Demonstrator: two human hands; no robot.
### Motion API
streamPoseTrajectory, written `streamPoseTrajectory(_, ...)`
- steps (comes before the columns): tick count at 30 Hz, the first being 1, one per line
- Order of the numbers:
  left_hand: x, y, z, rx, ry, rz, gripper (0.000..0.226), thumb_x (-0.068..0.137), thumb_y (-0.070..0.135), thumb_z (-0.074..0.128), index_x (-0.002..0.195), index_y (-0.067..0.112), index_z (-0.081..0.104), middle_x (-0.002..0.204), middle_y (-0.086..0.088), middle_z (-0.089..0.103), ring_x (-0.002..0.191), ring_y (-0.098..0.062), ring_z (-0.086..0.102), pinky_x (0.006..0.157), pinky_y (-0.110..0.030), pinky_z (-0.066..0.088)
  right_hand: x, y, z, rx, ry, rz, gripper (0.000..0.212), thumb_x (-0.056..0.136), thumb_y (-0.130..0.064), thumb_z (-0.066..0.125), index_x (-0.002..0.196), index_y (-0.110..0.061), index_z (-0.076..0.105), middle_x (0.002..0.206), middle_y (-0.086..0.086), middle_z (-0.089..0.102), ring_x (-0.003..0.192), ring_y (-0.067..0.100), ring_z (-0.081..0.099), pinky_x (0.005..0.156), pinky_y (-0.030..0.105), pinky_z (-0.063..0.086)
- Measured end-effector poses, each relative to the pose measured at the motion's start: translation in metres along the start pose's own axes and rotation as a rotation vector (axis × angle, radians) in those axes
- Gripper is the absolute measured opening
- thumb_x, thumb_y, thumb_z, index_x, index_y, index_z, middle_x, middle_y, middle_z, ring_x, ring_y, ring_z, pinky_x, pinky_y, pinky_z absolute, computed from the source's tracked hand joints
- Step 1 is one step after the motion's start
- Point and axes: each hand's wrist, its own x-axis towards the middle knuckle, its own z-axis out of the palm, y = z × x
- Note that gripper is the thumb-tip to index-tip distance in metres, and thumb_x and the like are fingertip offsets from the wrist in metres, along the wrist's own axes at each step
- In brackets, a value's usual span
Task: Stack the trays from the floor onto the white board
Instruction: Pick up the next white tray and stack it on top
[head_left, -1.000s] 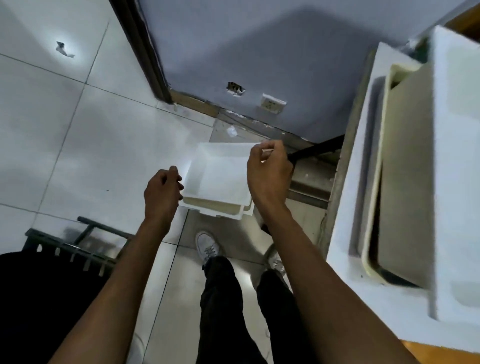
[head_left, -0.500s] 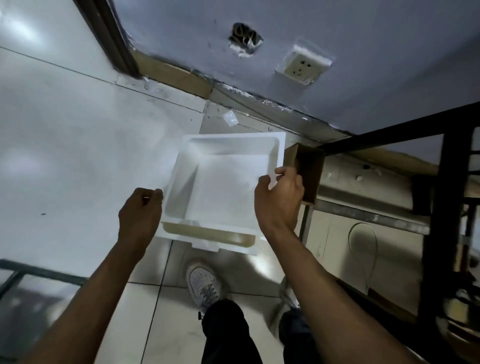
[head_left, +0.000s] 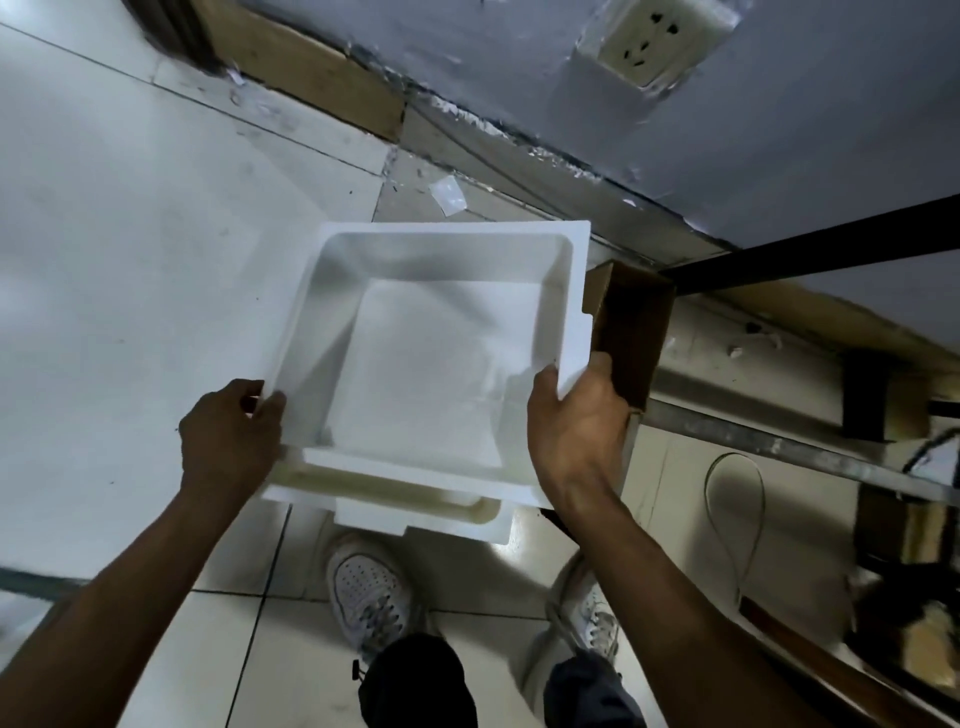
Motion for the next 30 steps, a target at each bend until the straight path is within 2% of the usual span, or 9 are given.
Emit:
streamPoseTrajectory(6,-0.019,0.026,-0.043,-0.170,0.143,-0.041,0.030,0.098,0.024,0.056,0.121,0.009,0.066,0.108,-0.014,0.070,0.097,-0.036,0.065,0.085,-0.034,0.042,-0.019,-0.021,-0.018,0.101,-0.005,0.045,0.028,0.097,-0.030,0.051,0.113,-0.007,0.050,0.079,-0.005,0.053,0.073,0.020,0.060,0.069,0.041,0.060)
streamPoseTrajectory(10,-0.033,0.048,-0.091,-0.522,0.225,-0.215,0.032,0.091,0.029,0.066,0.122,0.021,0.063,0.115,-0.005,0.065,0.096,-0.024,0.059,0.086,-0.036,0.048,-0.041,-0.050,-0.040,0.289,-0.053,0.037,0.028,0.100,-0.028,0.047,0.118,-0.007,0.049,0.075,-0.013,0.049,0.065,0.003,0.053,0.067,0.036,0.058)
streamPoseTrajectory(15,-0.075,0.094,-0.149,-1.094,0.276,-0.481,0.071,0.080,0.026,0.080,0.139,0.016,0.043,0.121,-0.007,0.060,0.101,-0.022,0.066,0.083,-0.039,0.057,-0.079,-0.101,-0.081,0.523,-0.044,0.115,0.032,0.100,-0.023,0.047,0.128,-0.007,0.046,0.079,-0.013,0.050,0.072,0.000,0.056,0.062,0.013,0.040)
streamPoseTrajectory(17,-0.103,0.120,-0.167,-1.127,0.228,-0.496,0.048,0.084,0.032,0.074,0.122,0.009,0.055,0.110,-0.007,0.064,0.096,-0.022,0.066,0.077,-0.037,0.057,-0.097,-0.119,-0.098,0.578,-0.051,0.144,0.034,0.100,-0.025,0.047,0.127,-0.005,0.048,0.085,-0.008,0.056,0.077,0.005,0.061,0.060,0.009,0.039)
streamPoseTrajectory(19,-0.138,0.152,-0.182,-1.014,0.288,-0.458,0.027,0.092,0.034,0.063,0.103,0.011,0.053,0.095,-0.003,0.058,0.085,-0.022,0.060,0.078,-0.038,0.055,-0.116,-0.136,-0.121,0.627,-0.060,0.115,0.035,0.100,-0.022,0.048,0.130,-0.004,0.048,0.077,-0.016,0.049,0.063,-0.008,0.048,0.052,-0.002,0.036)
streamPoseTrajectory(21,-0.170,0.178,-0.195,-0.910,0.404,-0.378,0.022,0.098,0.036,0.054,0.104,0.017,0.046,0.091,0.001,0.053,0.086,-0.025,0.056,0.082,-0.038,0.051,-0.136,-0.149,-0.145,0.629,-0.057,0.073,0.031,0.099,-0.019,0.050,0.125,-0.003,0.051,0.077,-0.015,0.049,0.059,-0.012,0.042,0.052,-0.005,0.035)
streamPoseTrajectory(24,-0.206,0.205,-0.224,-0.890,0.509,-0.289,0.026,0.100,0.041,0.050,0.115,0.019,0.050,0.103,-0.003,0.056,0.094,-0.028,0.057,0.086,-0.038,0.049,-0.159,-0.161,-0.186,0.615,-0.053,0.045,0.025,0.096,-0.021,0.055,0.117,-0.008,0.056,0.084,-0.009,0.054,0.067,-0.001,0.055,0.055,0.000,0.036)
streamPoseTrajectory(26,-0.224,0.215,-0.251,-0.907,0.499,-0.269,0.037,0.100,0.042,0.050,0.128,0.017,0.052,0.110,-0.004,0.058,0.097,-0.027,0.058,0.089,-0.039,0.050,-0.168,-0.163,-0.219,0.590,-0.060,0.022,0.025,0.093,-0.029,0.059,0.111,-0.012,0.054,0.087,-0.006,0.060,0.084,0.018,0.066,0.069,0.018,0.045)
streamPoseTrajectory(30,-0.246,0.218,-0.304,-0.865,0.453,-0.119,0.032,0.100,0.042,0.052,0.124,0.023,0.056,0.109,0.000,0.064,0.101,-0.027,0.063,0.087,-0.037,0.051,-0.161,-0.165,-0.281,0.676,0.012,0.041,0.034,0.089,-0.037,0.064,0.109,-0.015,0.047,0.103,0.004,0.061,0.098,0.026,0.062,0.084,0.039,0.053)
